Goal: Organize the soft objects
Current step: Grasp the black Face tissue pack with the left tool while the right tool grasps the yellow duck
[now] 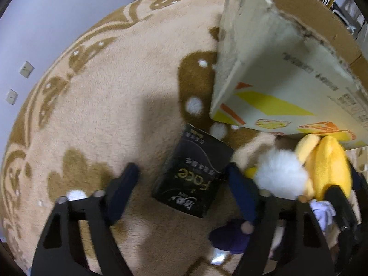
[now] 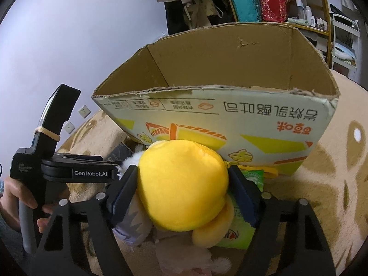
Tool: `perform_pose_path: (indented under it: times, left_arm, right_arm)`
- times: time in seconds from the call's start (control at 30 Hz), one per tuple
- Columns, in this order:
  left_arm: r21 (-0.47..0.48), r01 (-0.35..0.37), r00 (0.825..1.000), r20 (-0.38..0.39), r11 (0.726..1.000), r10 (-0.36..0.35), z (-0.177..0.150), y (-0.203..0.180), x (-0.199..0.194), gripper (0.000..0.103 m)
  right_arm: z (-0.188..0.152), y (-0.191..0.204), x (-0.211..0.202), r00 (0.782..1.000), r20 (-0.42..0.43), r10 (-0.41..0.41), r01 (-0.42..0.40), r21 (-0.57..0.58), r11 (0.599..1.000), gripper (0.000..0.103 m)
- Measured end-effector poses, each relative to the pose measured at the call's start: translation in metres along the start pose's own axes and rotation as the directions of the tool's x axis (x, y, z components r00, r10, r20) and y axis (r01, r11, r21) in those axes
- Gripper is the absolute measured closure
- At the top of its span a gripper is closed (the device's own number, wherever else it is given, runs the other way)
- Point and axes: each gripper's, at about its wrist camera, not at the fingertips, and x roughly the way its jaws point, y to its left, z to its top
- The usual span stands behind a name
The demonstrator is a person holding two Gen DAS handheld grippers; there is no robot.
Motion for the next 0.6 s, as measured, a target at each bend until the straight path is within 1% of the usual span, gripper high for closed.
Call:
perform_pose_path:
  times: [0.07, 0.1, 0.13, 0.17, 0.23, 0.37, 0.47, 0.6]
  left_arm:
    - [0.002, -0.014, 1.000, -0.003, 1.000, 0.014, 0.000, 0.001, 0.002, 0.040]
    - [-0.004, -0.016, 1.000, -0.001, 1.000, 0.016, 0.000, 0.002, 0.002, 0.042]
    - [-0.009, -0.018, 1.000, 0.000, 1.000, 0.018, 0.001, 0.003, 0.001, 0.044]
    - [-0.012, -0.020, 1.000, 0.003, 1.000, 0.020, 0.002, 0.004, 0.001, 0.050]
    - [-0.019, -0.030, 1.000, 0.008, 0.999, 0.030, 0.002, 0.007, 0.000, 0.054]
    - [-0.026, -0.016, 1.000, 0.017, 1.000, 0.017, 0.000, 0.014, -0.004, 0.056]
    - [-0.019, -0.028, 0.999, 0.034, 0.999, 0.029, -0.003, 0.013, -0.011, 0.056]
    - [-0.024, -0.033, 0.997, 0.071, 0.999, 0.035, -0.010, 0.008, -0.029, 0.056]
  right_arm:
    - [0.000, -0.001, -0.002, 1.000, -0.002, 0.005, -0.005, 0.005, 1.000, 0.026]
    - [0.000, 0.000, -0.002, 1.000, -0.002, 0.004, -0.004, 0.005, 1.000, 0.028]
    - [-0.001, 0.001, -0.003, 1.000, -0.002, 0.000, 0.000, 0.002, 1.000, 0.029]
    - [-0.001, 0.002, -0.004, 1.000, 0.000, -0.007, 0.007, -0.005, 1.000, 0.030]
    - [-0.002, 0.005, -0.005, 1.000, 0.003, -0.023, 0.024, -0.021, 1.000, 0.031]
    - [-0.003, 0.006, -0.010, 0.999, 0.006, -0.045, 0.045, -0.025, 0.999, 0.033]
    - [-0.005, 0.004, -0.017, 0.997, 0.001, -0.077, 0.077, -0.010, 0.997, 0.034]
    - [-0.007, -0.001, -0.030, 0.993, 0.018, -0.113, 0.112, 0.014, 0.994, 0.034]
